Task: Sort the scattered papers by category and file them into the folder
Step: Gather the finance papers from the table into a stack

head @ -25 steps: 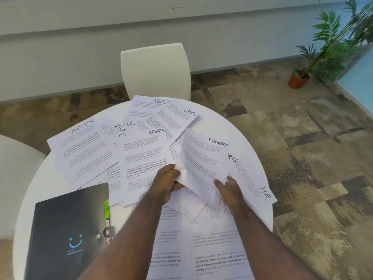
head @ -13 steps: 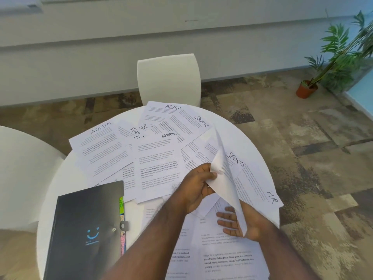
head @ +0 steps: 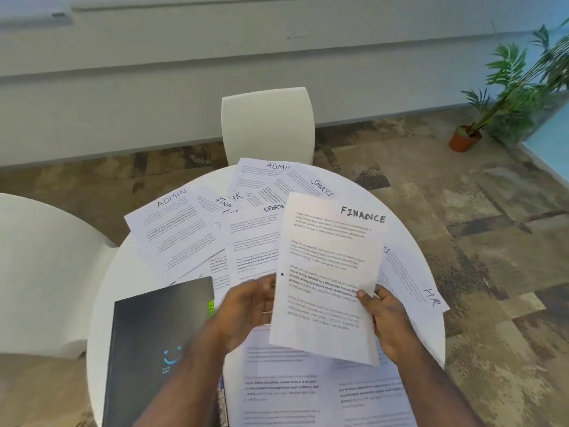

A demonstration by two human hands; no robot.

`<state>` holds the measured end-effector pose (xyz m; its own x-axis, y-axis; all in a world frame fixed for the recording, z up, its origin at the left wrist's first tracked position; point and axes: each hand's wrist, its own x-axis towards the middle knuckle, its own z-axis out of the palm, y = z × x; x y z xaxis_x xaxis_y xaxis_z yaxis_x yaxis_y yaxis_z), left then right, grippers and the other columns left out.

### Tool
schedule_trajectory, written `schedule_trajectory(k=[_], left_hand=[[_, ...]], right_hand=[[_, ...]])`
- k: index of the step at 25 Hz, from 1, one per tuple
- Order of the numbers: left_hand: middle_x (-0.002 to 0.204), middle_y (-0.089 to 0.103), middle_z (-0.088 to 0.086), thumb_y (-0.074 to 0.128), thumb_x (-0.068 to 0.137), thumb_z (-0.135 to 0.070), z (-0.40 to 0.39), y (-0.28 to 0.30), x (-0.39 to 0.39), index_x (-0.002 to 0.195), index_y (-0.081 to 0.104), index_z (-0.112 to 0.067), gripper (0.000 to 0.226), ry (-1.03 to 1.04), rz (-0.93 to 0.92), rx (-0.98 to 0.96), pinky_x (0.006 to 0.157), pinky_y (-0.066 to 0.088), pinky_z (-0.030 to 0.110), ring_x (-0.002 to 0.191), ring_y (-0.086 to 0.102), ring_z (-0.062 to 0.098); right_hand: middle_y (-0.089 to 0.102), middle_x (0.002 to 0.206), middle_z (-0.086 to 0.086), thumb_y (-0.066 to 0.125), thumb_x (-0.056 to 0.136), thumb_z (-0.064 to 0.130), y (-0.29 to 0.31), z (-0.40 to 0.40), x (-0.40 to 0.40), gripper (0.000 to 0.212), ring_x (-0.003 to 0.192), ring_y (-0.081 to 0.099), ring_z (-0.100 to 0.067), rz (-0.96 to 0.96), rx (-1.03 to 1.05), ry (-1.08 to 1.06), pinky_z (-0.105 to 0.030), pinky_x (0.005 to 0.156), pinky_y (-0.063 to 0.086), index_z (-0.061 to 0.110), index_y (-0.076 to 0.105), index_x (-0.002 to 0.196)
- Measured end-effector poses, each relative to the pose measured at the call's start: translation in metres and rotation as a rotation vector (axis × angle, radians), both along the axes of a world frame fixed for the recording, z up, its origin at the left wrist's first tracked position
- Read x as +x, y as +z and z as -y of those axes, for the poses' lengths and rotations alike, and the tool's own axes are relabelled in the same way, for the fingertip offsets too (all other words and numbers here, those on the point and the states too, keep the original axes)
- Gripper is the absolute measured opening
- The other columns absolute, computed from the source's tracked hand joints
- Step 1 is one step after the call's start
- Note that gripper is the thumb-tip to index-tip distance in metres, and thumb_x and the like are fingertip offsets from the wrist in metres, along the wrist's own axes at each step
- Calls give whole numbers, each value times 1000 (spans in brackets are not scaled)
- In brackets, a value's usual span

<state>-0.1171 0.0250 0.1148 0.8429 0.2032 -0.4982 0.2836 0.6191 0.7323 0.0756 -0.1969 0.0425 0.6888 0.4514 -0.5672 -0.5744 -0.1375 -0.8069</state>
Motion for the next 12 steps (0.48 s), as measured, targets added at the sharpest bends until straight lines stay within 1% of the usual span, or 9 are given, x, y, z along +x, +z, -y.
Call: schedule_trajectory(k=[2, 3, 5, 7, 8, 10, 11, 12], left_hand=[[113, 74, 11, 55, 90, -39, -18, -7, -13, 115, 73, -16, 38, 74, -79, 33, 81, 56, 39, 93, 71, 25], [115, 74, 11, 55, 96, -39, -25, -12, -19, 118, 71, -16, 36, 102, -134, 81, 82, 58, 39, 96, 72, 27], [116, 74, 10, 56, 100, -29, -37, -25, -32, 122, 67, -15, 28, 136, -221, 164, 80, 60, 39, 101, 73, 29], [110, 76, 10, 53, 102, -15, -46, -39, -47, 121, 65, -9, 23, 191, -299, 189, 71, 62, 37, 97, 74, 28], [106, 77, 10, 52, 102, -9, -49, -45, -54, 119, 64, -7, 22, 217, -349, 208, 69, 62, 38, 93, 75, 28], [100, 78, 11, 50, 101, -4, -53, -54, -67, 115, 64, -4, 20, 263, -435, 238, 75, 61, 46, 87, 76, 28], [100, 78, 11, 50, 101, -2, -54, -58, -74, 115, 65, -3, 20, 288, -460, 233, 78, 61, 46, 86, 76, 28], [101, 78, 12, 50, 100, -1, -56, -62, -80, 114, 66, -4, 21, 310, -471, 220, 77, 61, 45, 88, 76, 28]], right_hand=[[76, 104, -10, 68, 91, 12, 3, -13, -12, 20, 92, 74, -28, 65, -42, 10, -44, 78, 59, 13, 69, 110], [77, 102, -11, 68, 90, 10, 5, -21, -19, 19, 92, 74, -29, 80, -46, 22, -43, 81, 59, 11, 69, 109], [77, 97, -11, 68, 90, 5, 9, -35, -38, 17, 88, 75, -27, 86, -41, 84, -36, 73, 61, 8, 69, 107], [78, 94, -8, 68, 90, 4, 10, -49, -57, 17, 84, 76, -24, 106, -44, 171, -28, 66, 59, 6, 69, 107], [78, 94, -6, 67, 90, 4, 10, -55, -65, 17, 85, 75, -23, 117, -49, 206, -27, 66, 59, 6, 69, 107], [78, 95, -4, 67, 91, 6, 8, -64, -75, 17, 87, 75, -22, 135, -65, 262, -28, 70, 58, 7, 69, 108], [78, 95, -2, 68, 91, 8, 7, -69, -79, 16, 87, 75, -21, 142, -76, 289, -27, 70, 58, 9, 69, 107], [78, 94, -1, 68, 92, 11, 6, -72, -81, 15, 86, 75, -19, 141, -89, 318, -26, 69, 57, 11, 69, 107]])
